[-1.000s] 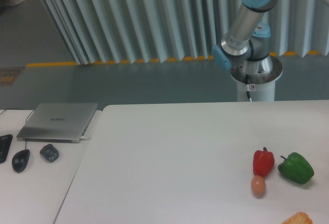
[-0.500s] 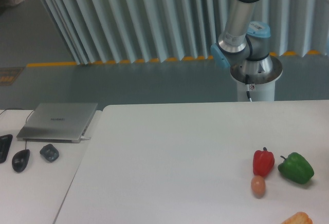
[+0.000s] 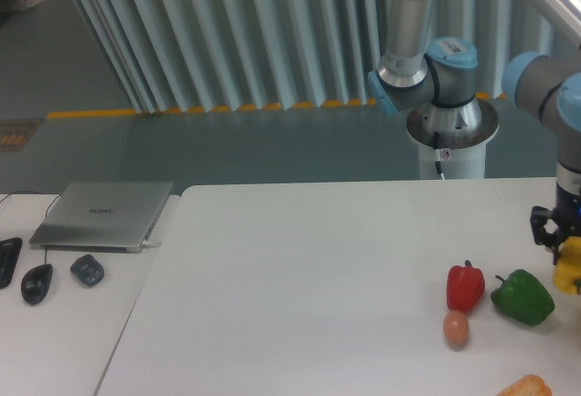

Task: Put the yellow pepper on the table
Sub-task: 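Carry the gripped yellow pepper back over the table beside the red pepper, then lower the yellow pepper onto the table next to the red pepper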

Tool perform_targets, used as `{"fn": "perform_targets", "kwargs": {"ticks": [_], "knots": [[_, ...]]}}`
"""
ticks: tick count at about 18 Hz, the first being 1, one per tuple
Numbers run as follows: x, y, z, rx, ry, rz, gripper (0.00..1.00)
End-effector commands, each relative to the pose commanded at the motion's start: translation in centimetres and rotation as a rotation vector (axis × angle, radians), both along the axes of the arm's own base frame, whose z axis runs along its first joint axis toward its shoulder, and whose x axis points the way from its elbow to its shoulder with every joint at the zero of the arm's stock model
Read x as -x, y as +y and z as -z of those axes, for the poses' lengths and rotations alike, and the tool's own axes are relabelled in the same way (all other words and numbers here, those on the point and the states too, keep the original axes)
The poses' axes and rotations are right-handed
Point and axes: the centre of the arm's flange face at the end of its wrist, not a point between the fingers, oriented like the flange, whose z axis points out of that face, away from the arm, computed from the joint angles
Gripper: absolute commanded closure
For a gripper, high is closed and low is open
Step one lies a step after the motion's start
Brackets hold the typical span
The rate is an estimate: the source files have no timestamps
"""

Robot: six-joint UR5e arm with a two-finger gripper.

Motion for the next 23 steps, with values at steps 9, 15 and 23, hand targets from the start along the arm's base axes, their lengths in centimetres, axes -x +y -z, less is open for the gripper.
{"fn": "perform_targets", "kwargs": {"ticks": [9, 15, 23], "knots": [[-11.3, 7.3, 5.6, 0.111, -0.107, 0.205, 0.41], [-15.7, 9.6, 3.4, -0.016, -0.174, 0.253, 0.41], [-20.2, 12.1, 6.8, 0.026, -0.225, 0.275, 0.41]]}}
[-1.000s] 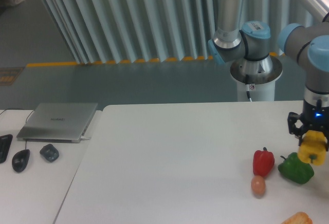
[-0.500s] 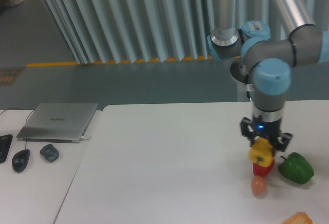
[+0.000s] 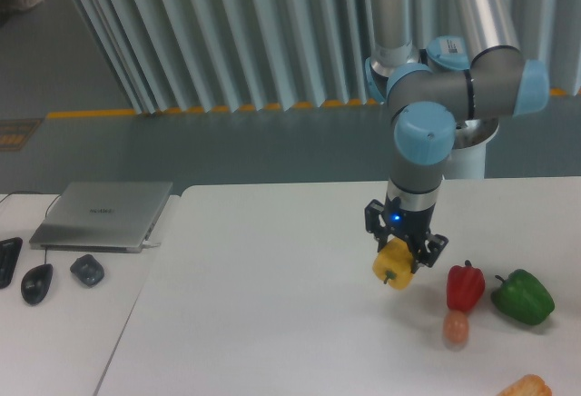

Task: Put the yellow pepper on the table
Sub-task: 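Lower the yellow pepper onto the table next to the red pepper, then open the gripper and lift it off the yellow pepper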

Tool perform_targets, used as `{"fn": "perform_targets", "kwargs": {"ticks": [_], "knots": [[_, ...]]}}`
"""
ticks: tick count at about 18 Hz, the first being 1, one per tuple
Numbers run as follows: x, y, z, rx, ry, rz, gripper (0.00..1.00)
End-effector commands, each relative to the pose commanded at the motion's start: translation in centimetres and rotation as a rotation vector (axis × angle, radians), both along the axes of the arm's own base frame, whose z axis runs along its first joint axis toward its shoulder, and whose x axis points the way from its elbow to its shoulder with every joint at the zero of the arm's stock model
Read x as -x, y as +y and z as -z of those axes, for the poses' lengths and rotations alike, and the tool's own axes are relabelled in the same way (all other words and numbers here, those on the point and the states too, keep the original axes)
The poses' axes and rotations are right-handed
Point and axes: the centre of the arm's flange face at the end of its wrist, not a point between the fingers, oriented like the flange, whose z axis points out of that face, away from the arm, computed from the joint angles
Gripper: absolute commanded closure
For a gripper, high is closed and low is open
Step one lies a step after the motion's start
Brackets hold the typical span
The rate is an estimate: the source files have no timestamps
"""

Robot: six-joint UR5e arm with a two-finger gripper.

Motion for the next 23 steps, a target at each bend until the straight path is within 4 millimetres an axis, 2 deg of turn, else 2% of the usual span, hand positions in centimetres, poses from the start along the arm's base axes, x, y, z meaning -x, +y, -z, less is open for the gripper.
{"fn": "perform_targets", "kwargs": {"ticks": [2, 5, 11, 13, 17, 23], "knots": [[0.0, 0.1, 0.2, 0.002, 0.006, 0.002, 0.41], [1.1, 0.6, 0.2, -0.021, 0.129, 0.009, 0.36], [2.0, 0.8, -0.3, -0.052, 0.200, 0.007, 0.36], [2.0, 0.7, 0.2, -0.037, 0.203, 0.011, 0.36], [1.8, 0.5, 2.9, 0.034, 0.223, 0.023, 0.36], [1.8, 0.5, 3.3, 0.040, 0.219, 0.023, 0.35]]}}
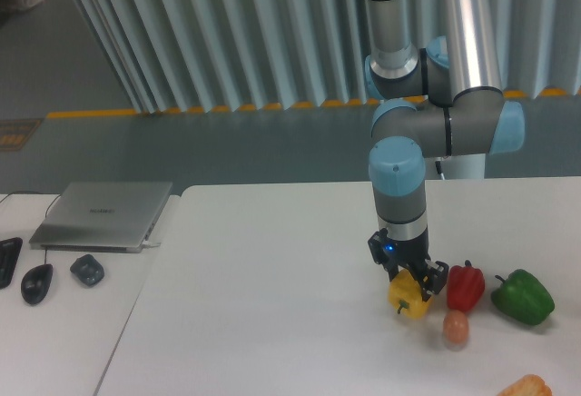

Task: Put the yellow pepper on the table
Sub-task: 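Open the gripper and lift it off the yellow pepper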

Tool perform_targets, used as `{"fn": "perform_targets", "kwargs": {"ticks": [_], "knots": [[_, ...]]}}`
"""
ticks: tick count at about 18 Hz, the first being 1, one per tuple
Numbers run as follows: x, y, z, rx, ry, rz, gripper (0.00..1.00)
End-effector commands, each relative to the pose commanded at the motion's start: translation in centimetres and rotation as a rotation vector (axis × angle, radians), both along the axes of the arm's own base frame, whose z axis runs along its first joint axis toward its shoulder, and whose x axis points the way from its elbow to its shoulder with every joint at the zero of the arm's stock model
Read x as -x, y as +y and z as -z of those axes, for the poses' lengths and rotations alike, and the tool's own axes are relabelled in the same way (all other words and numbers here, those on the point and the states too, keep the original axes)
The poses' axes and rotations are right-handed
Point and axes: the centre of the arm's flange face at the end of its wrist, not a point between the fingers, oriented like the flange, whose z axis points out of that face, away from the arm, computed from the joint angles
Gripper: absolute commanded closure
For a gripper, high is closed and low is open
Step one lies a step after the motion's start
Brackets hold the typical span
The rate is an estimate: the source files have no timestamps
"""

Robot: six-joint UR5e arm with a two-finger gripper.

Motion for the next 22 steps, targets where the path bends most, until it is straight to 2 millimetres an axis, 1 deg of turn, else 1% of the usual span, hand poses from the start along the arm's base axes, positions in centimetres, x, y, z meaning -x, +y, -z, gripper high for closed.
{"fn": "perform_targets", "kwargs": {"ticks": [1, 2, 3, 5, 7, 9, 10, 11, 12, 14, 15, 16, 21, 22], "knots": [[0.0, 0.0, 0.1, 0.001, -0.001, -0.002, 0.31], [0.0, 0.0, 0.1, 0.002, -0.002, -0.003, 0.23], [0.0, 0.0, 0.0, 0.000, 0.000, -0.003, 0.00], [0.2, 0.0, 0.0, 0.004, 0.003, -0.003, 0.00], [0.4, 0.1, -0.8, -0.007, 0.016, 0.000, 0.00], [1.0, 0.2, -2.6, -0.023, 0.057, 0.004, 0.00], [2.0, 0.4, -4.6, -0.007, 0.118, 0.033, 0.00], [2.2, 0.0, -5.2, 0.028, 0.134, 0.099, 0.00], [2.0, -0.7, -6.2, 0.057, 0.125, 0.204, 0.00], [1.9, -1.2, -5.9, 0.081, 0.120, 0.280, 0.00], [2.1, -1.3, -6.2, 0.079, 0.121, 0.297, 0.00], [2.1, -1.8, -7.2, 0.070, 0.129, 0.308, 0.00], [3.0, -2.8, -8.7, 0.077, 0.134, 0.475, 0.00], [3.2, -3.0, -8.6, 0.081, 0.131, 0.496, 0.00]]}}
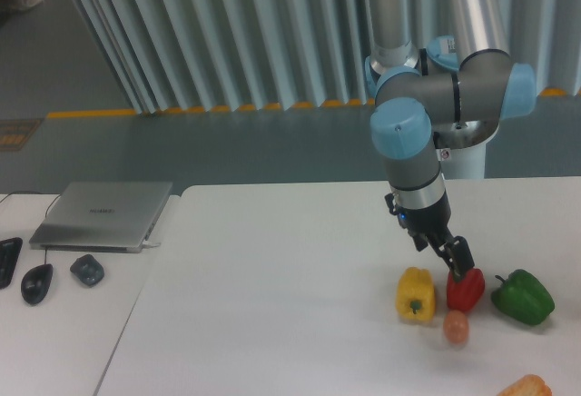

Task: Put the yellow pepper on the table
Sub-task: 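Open the gripper and lift it off the yellow pepper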

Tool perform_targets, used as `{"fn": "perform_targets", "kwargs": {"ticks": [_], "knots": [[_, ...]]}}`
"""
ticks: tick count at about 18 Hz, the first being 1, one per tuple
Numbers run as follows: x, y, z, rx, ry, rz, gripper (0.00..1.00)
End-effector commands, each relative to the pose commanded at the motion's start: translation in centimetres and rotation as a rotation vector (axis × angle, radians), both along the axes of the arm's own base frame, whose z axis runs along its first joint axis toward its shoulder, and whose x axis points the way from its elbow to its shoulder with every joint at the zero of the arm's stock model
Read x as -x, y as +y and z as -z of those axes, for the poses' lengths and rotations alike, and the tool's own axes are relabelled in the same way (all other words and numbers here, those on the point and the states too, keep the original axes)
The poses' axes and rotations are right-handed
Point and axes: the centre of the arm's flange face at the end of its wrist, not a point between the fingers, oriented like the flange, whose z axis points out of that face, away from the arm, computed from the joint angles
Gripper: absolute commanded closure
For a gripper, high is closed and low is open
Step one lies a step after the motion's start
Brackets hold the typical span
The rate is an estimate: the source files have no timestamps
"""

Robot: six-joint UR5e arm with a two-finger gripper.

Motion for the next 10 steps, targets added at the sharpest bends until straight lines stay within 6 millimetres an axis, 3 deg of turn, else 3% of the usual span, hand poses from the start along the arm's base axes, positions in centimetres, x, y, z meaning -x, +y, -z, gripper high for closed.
{"fn": "perform_targets", "kwargs": {"ticks": [5, 7, 10], "knots": [[1.6, -3.3, -1.1, 0.091, -0.080, 0.130, 0.00], [2.6, -5.3, -2.8, 0.106, -0.094, 0.214, 0.00], [3.3, -6.3, -3.1, 0.110, -0.118, 0.230, 0.00]]}}
